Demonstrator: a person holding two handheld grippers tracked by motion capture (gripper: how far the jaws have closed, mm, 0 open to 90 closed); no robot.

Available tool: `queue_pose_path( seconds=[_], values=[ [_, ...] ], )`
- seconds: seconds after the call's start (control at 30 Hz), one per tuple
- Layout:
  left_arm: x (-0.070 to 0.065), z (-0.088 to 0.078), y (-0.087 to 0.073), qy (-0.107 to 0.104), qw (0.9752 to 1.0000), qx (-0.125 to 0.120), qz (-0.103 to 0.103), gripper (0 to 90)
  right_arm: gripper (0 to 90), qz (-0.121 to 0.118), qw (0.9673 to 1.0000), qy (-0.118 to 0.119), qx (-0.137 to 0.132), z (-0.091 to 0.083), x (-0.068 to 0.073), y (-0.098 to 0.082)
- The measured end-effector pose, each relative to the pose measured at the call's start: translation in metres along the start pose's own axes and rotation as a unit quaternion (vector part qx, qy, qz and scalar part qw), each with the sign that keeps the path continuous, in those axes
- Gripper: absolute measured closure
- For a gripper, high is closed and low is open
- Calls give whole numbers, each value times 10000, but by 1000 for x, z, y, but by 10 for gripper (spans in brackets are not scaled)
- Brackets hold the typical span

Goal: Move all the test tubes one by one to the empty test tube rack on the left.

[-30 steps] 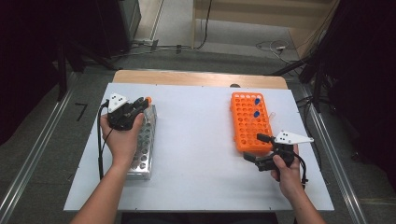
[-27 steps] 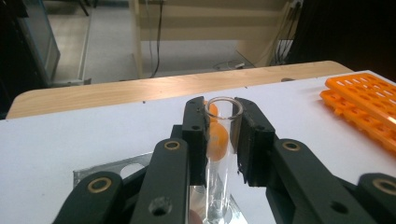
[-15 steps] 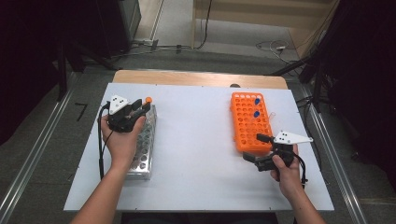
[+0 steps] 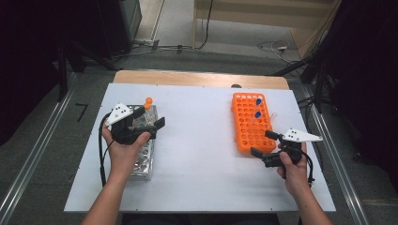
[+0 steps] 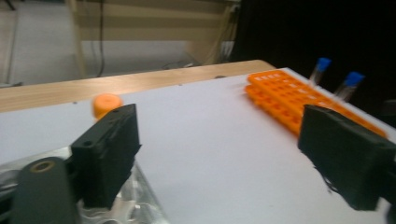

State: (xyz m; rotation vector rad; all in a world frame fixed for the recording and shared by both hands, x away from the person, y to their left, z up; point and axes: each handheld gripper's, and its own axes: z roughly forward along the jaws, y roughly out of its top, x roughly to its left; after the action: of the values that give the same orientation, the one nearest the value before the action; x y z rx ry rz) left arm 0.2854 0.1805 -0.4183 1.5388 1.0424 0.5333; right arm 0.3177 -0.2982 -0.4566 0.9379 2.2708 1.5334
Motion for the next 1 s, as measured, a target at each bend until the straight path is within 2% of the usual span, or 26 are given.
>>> queue_pose_path(
  seconds=[0.2, 0.33, 0.43, 0.73, 0.83, 0.93, 1.0],
  values=[
    [-11, -3, -8, -232, 9996, 99, 126, 19, 0, 56, 9998, -203, -37, -2, -12, 3],
    [-13, -3, -11, -330, 9993, 89, 120, 10, 0, 114, 9992, -388, -30, -3, -21, 8],
    [-14, -2, -13, -368, 9992, 106, 109, 7, 0, 248, 9982, -544, -51, -3, -30, 12],
    [-24, 3, -14, -542, 9981, 202, 202, 0, 0, 312, 9934, -1104, -42, 13, -51, 22],
    [-26, 3, -14, -574, 9979, 204, 219, 0, 58, 445, 9909, -1272, -10, 18, -61, 19],
    [-28, 3, -14, -610, 9977, 195, 214, 0, 175, 730, 9878, -1377, 50, 22, -71, 16],
    [-30, 3, -14, -622, 9976, 188, 232, 0, 288, 810, 9872, -1376, 53, 26, -74, 13]
  ],
)
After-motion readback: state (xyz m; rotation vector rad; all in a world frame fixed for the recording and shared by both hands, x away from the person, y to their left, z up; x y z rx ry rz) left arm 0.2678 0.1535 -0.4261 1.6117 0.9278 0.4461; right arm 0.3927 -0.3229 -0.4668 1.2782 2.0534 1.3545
